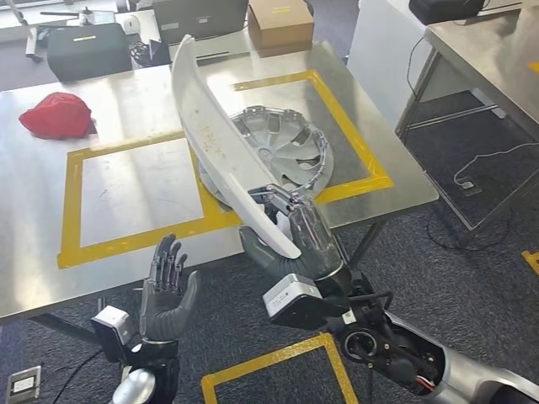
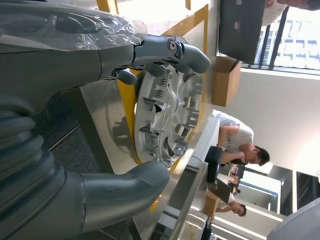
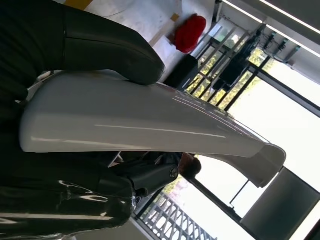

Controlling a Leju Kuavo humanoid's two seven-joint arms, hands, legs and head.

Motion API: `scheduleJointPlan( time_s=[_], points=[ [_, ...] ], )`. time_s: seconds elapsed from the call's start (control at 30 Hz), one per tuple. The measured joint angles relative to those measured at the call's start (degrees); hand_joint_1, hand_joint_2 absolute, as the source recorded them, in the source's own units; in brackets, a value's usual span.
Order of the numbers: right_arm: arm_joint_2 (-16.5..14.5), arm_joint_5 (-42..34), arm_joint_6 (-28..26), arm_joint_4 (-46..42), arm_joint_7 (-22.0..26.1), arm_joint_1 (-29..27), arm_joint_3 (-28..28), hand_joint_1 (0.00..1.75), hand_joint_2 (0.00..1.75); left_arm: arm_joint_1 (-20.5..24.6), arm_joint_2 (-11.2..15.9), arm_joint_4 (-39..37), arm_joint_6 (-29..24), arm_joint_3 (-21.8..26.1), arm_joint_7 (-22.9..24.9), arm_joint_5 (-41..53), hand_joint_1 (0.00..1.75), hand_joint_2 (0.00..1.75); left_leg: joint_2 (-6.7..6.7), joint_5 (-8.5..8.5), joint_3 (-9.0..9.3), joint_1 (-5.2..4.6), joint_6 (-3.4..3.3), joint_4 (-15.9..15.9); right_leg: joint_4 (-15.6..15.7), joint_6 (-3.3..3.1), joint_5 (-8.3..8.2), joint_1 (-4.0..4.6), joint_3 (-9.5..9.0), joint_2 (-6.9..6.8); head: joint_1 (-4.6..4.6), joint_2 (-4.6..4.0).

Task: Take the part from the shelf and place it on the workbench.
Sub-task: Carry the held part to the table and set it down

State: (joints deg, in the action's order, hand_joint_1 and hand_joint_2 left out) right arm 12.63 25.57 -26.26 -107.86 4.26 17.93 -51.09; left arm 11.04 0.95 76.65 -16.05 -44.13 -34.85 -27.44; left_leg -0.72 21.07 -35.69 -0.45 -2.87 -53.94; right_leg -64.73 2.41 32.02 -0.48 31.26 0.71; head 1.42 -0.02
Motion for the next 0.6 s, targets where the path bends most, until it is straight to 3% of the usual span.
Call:
scheduleJointPlan(
  time_s=[0.07,0.1,0.13,0.2,0.27,0.37,0.47,0.6],
  points=[
    [0.0,-0.8,1.7,0.0,0.1,0.8,-0.8,1.75,1.75,0.1,-0.1,-0.4,0.4,0.0,-0.1,-0.1,0.0,1.75,0.0,0.85,0.9,0.02,-0.12,0.0,-6.3,0.38,3.17,-0.08,4.48,-0.12,0.56,-0.01],
    [0.0,-1.2,2.4,0.1,0.1,1.1,-1.2,1.75,1.75,0.2,-0.1,-0.6,0.5,0.0,-0.1,-0.1,0.0,1.75,-0.05,1.29,1.44,0.02,-0.09,0.0,-7.0,0.5,3.66,-0.1,5.71,-0.15,0.78,-0.01],
    [0.0,-1.5,3.1,0.1,0.1,1.4,-1.5,1.75,1.75,0.2,-0.1,-0.7,0.7,0.0,-0.1,-0.1,0.0,1.75,-0.13,1.73,2.03,0.02,-0.02,0.0,-5.7,0.52,2.67,-0.09,6.01,-0.17,1.02,-0.01],
    [0.0,-2.1,4.3,0.2,0.0,2.3,-2.1,1.75,1.75,0.4,-0.3,-1.1,1.0,0.0,-0.1,-0.1,0.0,1.75,-0.28,2.57,3.22,0.01,0.22,0.0,1.8,0.24,-3.36,-0.06,4.39,-0.18,1.57,-0.01],
    [0.0,-2.6,5.4,0.3,0.1,3.3,-2.7,1.75,1.75,0.9,-0.5,-1.6,1.6,0.0,0.0,-0.1,0.0,1.75,-0.42,3.15,3.71,-0.09,0.58,-0.1,8.4,-0.29,-7.41,0.18,2.62,-0.2,1.85,-0.01],
    [-0.1,-3.2,7.0,0.5,0.4,4.8,-3.9,1.75,1.75,1.3,-0.8,-2.3,2.2,0.0,0.1,-0.1,0.0,1.75,-0.5,3.41,3.37,-0.36,0.78,-0.5,10.2,-0.88,-8.37,0.35,1.94,-0.19,1.72,-0.01],
    [-0.3,-3.4,7.9,0.7,0.6,6.5,-5.0,1.75,1.75,1.7,-0.9,-2.9,2.3,0.0,0.0,0.0,0.0,1.75,-0.45,3.43,3.39,-0.38,0.45,-0.4,10.3,-0.69,-8.7,0.33,1.91,-0.01,1.18,-0.01],
    [-0.7,-3.5,8.2,1.0,0.6,8.5,-6.0,1.75,1.75,1.9,-1.0,-3.3,2.3,0.0,0.0,0.2,0.0,1.75,-0.46,3.43,3.7,-0.37,0.51,0.2,10.4,-1.03,-8.48,0.37,1.89,0.0,0.36,-0.01]
  ],
)
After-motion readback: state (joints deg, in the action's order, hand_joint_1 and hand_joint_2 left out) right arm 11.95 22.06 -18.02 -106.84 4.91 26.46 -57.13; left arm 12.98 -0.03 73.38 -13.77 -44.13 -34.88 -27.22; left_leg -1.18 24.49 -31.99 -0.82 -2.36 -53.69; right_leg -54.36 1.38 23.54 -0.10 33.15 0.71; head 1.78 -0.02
